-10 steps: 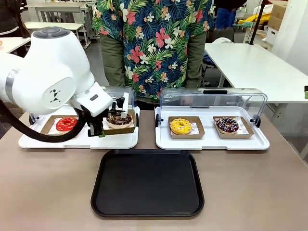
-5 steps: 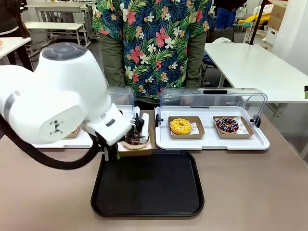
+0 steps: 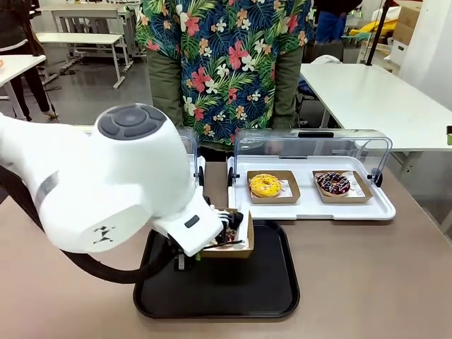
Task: Move the second donut from the left to the tray.
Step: Pick up the Paper togo box containing the Donut indicated by the person and place it on the Handle tray.
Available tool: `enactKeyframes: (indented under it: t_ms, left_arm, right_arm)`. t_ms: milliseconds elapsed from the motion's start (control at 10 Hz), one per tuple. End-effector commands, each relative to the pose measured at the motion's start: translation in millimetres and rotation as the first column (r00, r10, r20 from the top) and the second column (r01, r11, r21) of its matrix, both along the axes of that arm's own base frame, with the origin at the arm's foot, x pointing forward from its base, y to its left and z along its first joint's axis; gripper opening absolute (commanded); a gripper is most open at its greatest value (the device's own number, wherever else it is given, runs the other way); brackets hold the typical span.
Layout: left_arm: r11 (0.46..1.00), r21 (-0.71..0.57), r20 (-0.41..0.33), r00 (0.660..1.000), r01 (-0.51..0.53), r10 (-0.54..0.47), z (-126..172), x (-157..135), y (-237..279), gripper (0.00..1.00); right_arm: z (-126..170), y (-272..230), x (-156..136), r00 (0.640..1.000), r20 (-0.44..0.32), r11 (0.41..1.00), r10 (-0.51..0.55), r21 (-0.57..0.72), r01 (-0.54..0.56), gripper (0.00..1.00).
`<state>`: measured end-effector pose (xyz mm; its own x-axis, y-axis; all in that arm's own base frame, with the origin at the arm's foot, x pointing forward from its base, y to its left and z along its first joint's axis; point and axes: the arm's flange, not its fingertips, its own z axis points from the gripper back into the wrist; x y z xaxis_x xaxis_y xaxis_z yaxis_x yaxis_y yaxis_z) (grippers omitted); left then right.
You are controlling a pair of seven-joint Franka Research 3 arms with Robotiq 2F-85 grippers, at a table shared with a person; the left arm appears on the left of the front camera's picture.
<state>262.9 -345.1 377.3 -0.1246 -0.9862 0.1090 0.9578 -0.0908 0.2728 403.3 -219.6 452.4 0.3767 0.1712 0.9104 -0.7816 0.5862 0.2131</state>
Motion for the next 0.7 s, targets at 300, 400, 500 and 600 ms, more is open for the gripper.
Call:
enactKeyframes:
  t_ms: [300,400,500,600]
  left_arm:
    - [0.999,-0.002,0.01,0.999,0.032,-0.032,-40,6,-12,0.02]
    - [1.0,0.0,0.003,1.0,0.026,-0.026,-47,5,-11,0.02]
    - [1.0,0.0,-0.008,1.0,0.02,-0.02,-50,5,-9,0.02]
    - [1.0,0.003,-0.017,1.0,0.018,-0.018,-52,4,-9,0.02]
  right_arm:
    - [3,1,1,1.0,0.004,1.0,0.0,0.008,0.0,1.0]
    - [3,1,1,1.0,0.004,1.0,0.0,0.008,0.0,1.0]
    - [3,1,1,1.0,0.004,1.0,0.0,0.008,0.0,1.0]
    - [3,1,1,1.0,0.004,1.0,0.0,0.008,0.0,1.0]
